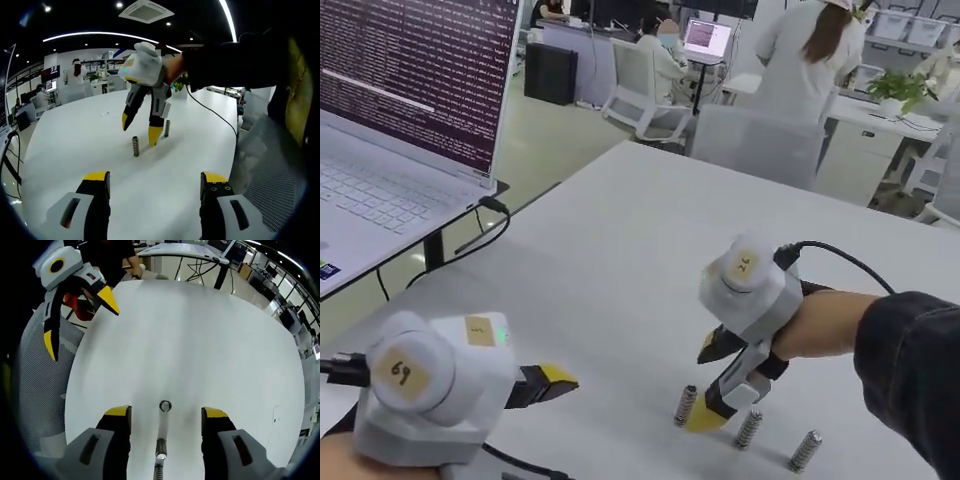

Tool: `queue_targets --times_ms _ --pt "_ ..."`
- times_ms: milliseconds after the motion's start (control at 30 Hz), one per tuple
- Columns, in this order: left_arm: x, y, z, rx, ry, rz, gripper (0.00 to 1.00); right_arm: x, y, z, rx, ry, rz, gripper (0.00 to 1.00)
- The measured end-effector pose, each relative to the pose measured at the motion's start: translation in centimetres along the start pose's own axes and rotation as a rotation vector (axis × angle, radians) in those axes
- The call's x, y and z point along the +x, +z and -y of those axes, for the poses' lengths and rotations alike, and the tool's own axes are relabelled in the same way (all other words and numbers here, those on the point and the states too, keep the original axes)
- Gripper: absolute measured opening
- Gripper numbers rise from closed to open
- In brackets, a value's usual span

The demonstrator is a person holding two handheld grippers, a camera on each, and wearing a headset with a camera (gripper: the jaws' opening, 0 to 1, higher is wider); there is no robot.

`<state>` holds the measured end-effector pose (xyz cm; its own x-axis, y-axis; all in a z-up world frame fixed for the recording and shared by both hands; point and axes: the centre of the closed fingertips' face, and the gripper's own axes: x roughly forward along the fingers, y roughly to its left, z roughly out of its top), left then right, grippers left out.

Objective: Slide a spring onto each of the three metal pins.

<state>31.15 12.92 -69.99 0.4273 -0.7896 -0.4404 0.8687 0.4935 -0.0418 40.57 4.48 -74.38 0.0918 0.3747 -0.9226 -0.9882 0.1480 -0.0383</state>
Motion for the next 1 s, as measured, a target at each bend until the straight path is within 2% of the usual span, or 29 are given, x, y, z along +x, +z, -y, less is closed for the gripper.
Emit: queue_targets --times_ms 400,533,1000 --pt "0.3 0.8 -0.2 0.003 0.003 0.004 0.70 -4.2 0.8 0.2 0.052 -0.111 0.163 0.60" --pt "0.5 1.2 0.1 0.009 -0.003 0.007 0.70 -6.0 1.1 0.1 0.085 -0.155 0.239 0.61" --pt "0.2 2.8 0.5 0.028 -0.004 0.033 0.72 -11.7 0.9 -2.0 0.128 -0.285 0.395 0.63"
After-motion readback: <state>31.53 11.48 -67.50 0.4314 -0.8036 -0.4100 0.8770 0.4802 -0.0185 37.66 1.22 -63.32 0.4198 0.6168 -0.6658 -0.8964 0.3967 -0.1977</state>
